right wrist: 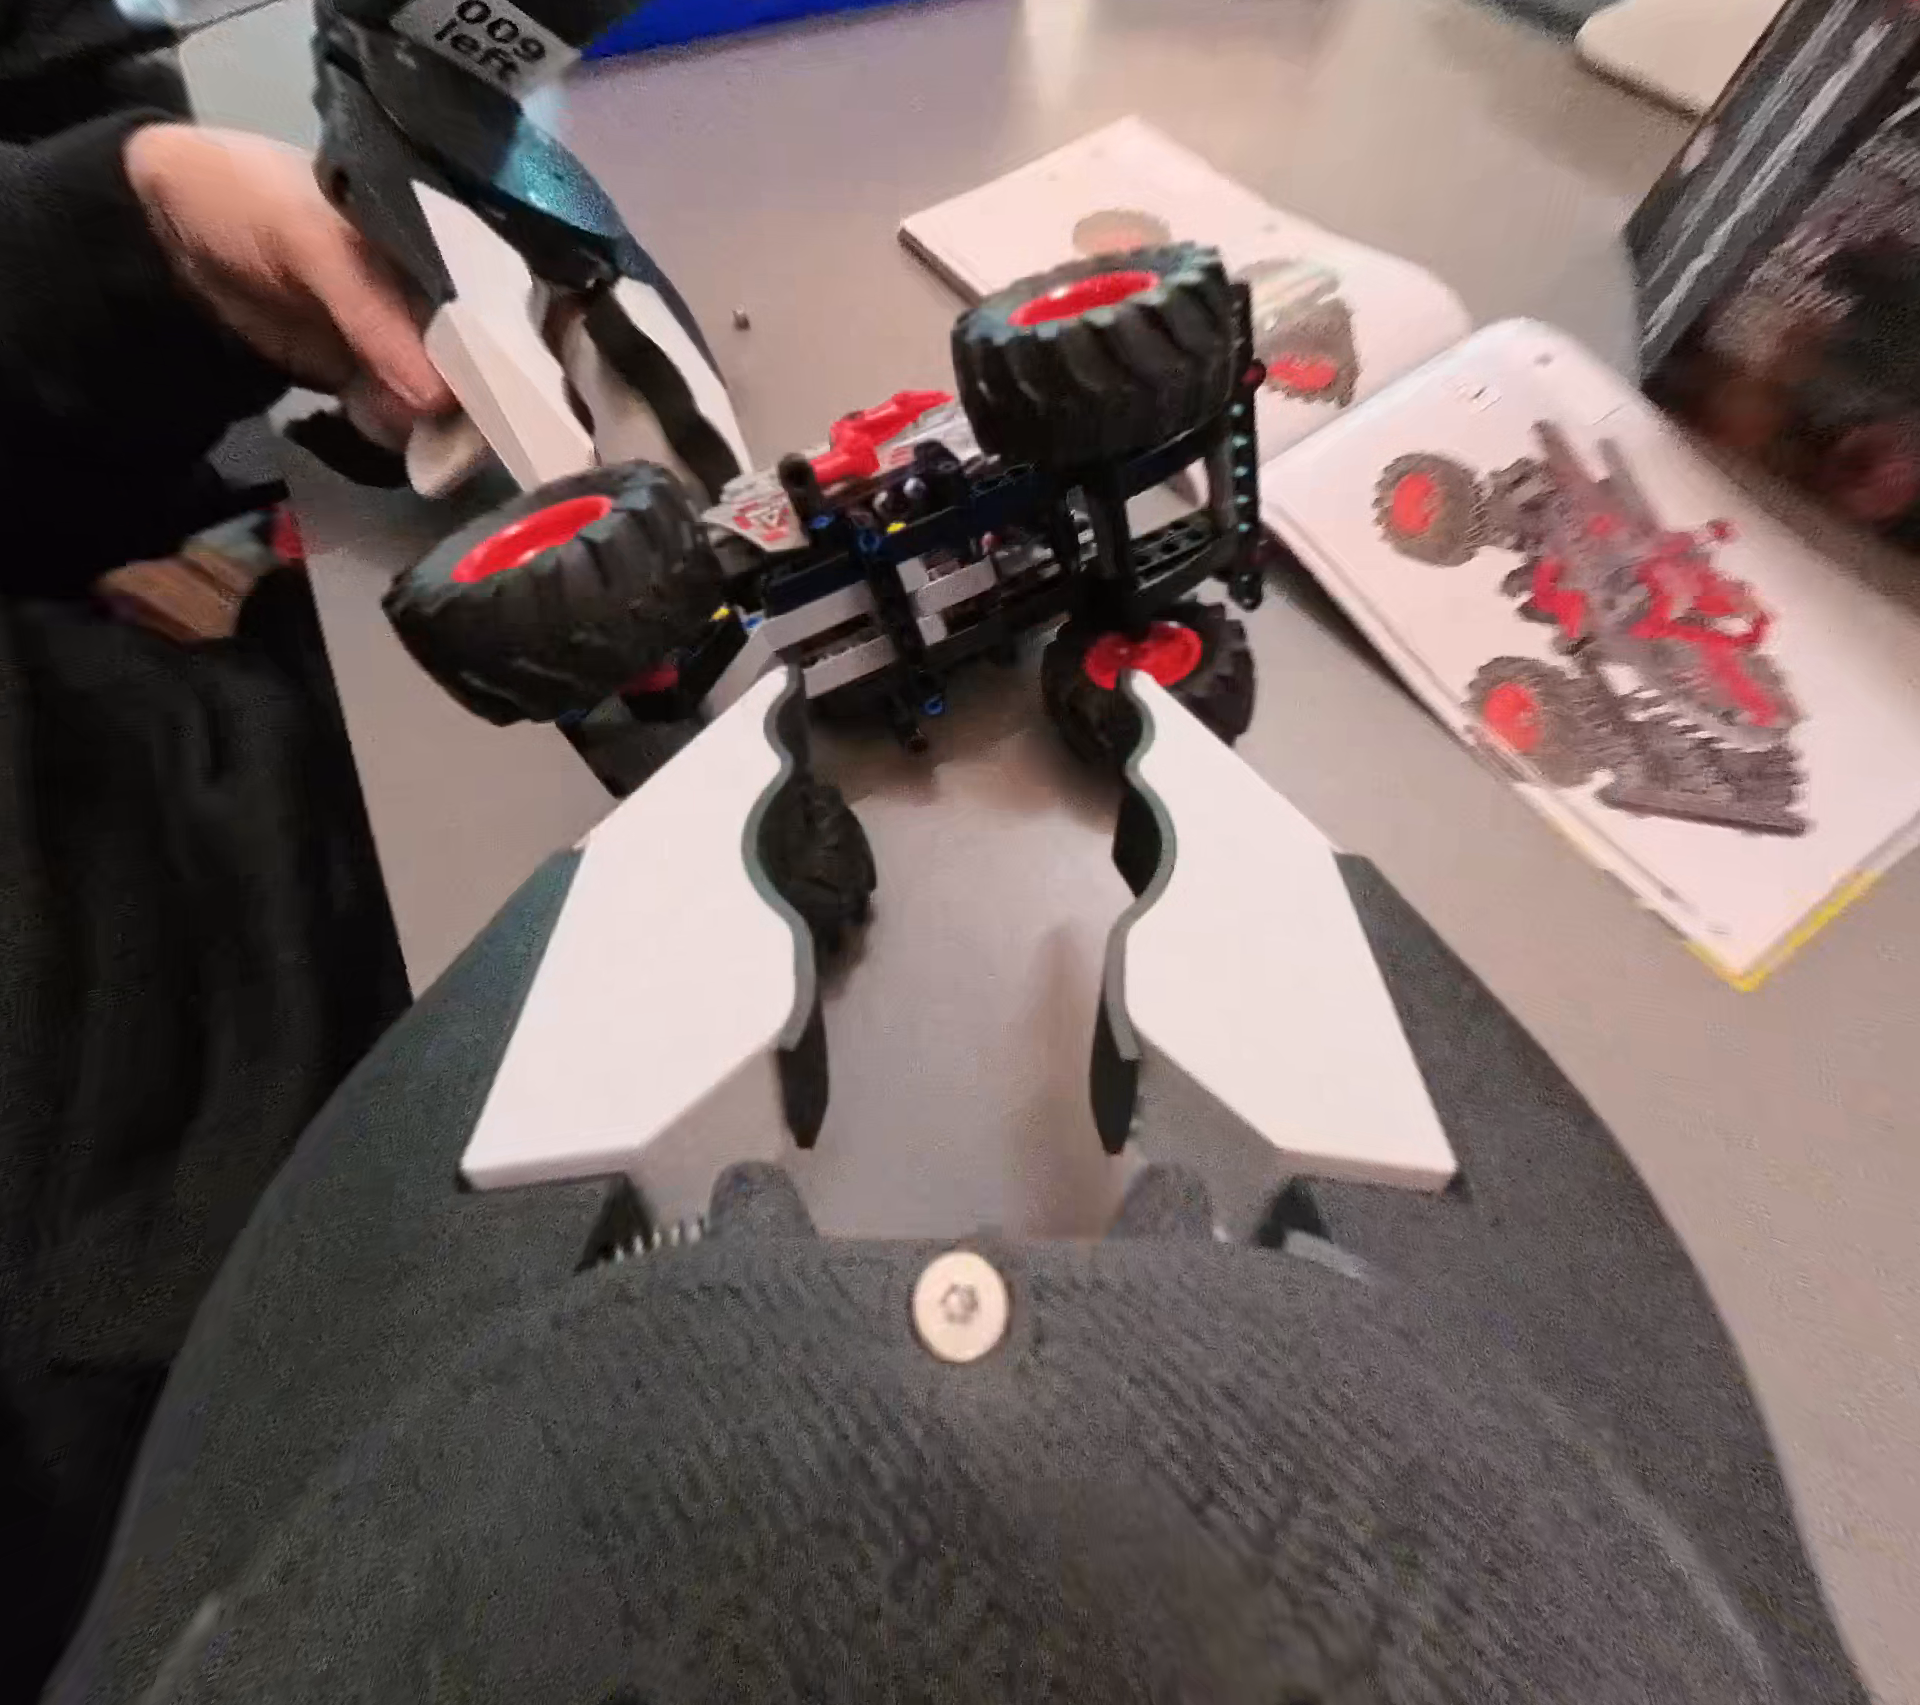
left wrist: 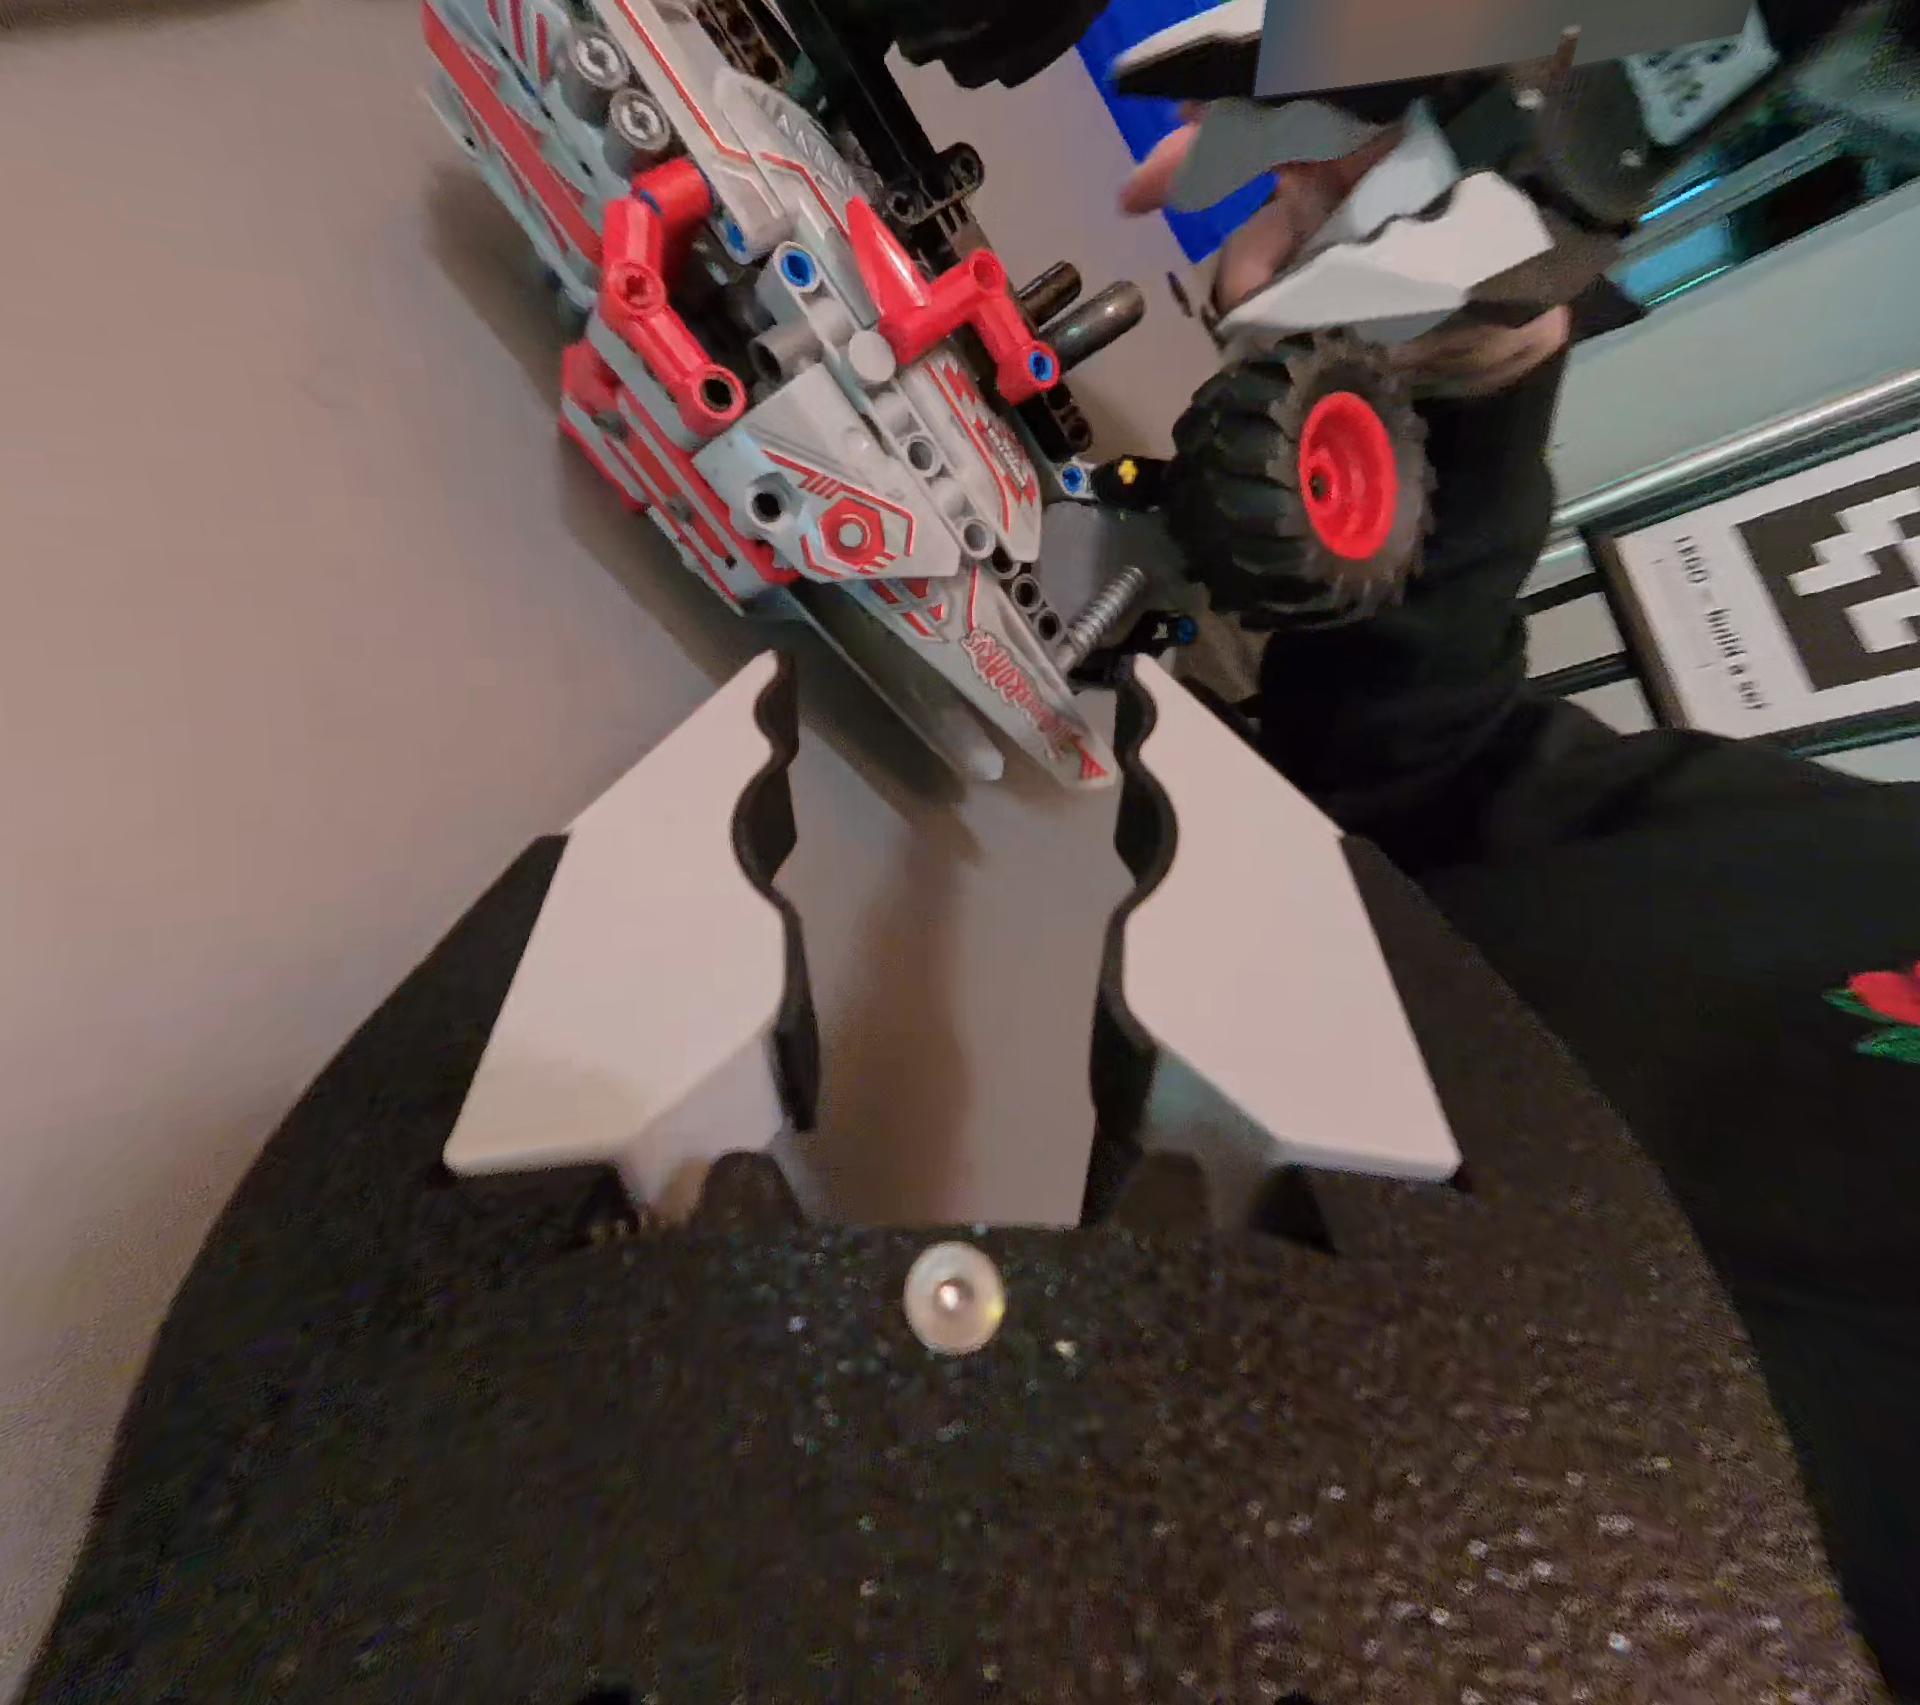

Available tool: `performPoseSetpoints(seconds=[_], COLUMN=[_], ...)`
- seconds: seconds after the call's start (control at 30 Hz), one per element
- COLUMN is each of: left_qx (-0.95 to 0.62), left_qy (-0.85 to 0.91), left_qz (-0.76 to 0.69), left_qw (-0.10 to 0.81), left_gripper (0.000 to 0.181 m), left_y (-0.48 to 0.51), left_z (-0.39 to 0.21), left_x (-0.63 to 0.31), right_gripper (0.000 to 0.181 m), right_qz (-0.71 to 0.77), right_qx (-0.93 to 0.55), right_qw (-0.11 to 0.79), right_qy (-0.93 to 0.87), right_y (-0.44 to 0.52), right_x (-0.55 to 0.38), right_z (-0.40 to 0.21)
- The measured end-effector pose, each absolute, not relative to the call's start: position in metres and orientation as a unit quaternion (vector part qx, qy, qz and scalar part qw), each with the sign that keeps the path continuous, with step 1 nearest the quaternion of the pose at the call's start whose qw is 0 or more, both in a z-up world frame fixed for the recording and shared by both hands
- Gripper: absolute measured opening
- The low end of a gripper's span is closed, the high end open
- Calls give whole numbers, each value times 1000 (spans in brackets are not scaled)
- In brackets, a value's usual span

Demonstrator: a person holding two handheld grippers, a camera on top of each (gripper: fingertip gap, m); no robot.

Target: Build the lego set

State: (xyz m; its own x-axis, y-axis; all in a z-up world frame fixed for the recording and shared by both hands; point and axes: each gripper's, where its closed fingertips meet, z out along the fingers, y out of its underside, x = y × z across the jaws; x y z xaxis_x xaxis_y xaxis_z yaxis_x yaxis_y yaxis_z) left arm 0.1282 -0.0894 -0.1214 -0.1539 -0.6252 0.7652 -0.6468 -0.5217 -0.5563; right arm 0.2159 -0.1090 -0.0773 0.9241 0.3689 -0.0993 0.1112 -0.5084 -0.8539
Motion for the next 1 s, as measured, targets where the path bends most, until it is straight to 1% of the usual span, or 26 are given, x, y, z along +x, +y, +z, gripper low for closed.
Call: performPoseSetpoints(seconds=[0.07, 0.1, 0.17, 0.2, 0.27, 0.33, 0.47, 0.57, 0.63, 0.73, 0.8, 0.83, 0.87, 0.9, 1.0], left_qx=[656, 659, 660, 658, 650, 645, 643, 638, 633, 628, 625, 627, 632, 634, 645], left_qy=[-471, -460, -438, -439, -456, -478, -484, -491, -496, -506, -516, -522, -529, -536, -547], left_qz=[589, 593, 608, 610, 607, 595, 594, 593, 592, 589, 584, 576, 566, 557, 533], left_qw=[31, 38, 51, 58, 46, 14, 5, 29, 47, 53, 47, 44, 37, 26, -35], left_gripper=[57, 53, 40, 39, 38, 40, 41, 40, 40, 41, 43, 44, 49, 50, 49], left_y=[-91, -91, -91, -94, -98, -97, -96, -104, -111, -121, -124, -123, -121, -116, -90], left_z=[-123, -124, -123, -124, -124, -125, -126, -125, -125, -125, -124, -125, -125, -125, -120], left_x=[135, 138, 144, 145, 146, 146, 144, 132, 121, 106, 98, 94, 89, 83, 67], right_gripper=[56, 57, 53, 52, 40, 36, 35, 36, 40, 43, 50, 54, 55, 54, 48], right_qz=[182, 211, 244, 251, 270, 277, 258, 249, 183, 81, 74, 72, 63, 55, 45], right_qx=[-862, -861, -856, -854, -853, -850, -847, -857, -870, -859, -840, -837, -837, -836, -835], right_qw=[456, 446, 441, 442, 433, 435, 453, 433, 431, 476, 505, 502, 496, 490, 475], right_qy=[-125, -124, -118, -114, -107, -108, -101, -128, -155, -171, -187, -206, -224, -240, -275], right_y=[-98, -96, -91, -89, -88, -87, -88, -99, -106, -98, -91, -89, -88, -86, -82], right_x=[204, 195, 185, 183, 178, 175, 173, 163, 175, 200, 199, 196, 195, 193, 186], right_z=[-91, -95, -97, -97, -101, -101, -100, -100, -100, -81, -68, -68, -72, -77, -90])
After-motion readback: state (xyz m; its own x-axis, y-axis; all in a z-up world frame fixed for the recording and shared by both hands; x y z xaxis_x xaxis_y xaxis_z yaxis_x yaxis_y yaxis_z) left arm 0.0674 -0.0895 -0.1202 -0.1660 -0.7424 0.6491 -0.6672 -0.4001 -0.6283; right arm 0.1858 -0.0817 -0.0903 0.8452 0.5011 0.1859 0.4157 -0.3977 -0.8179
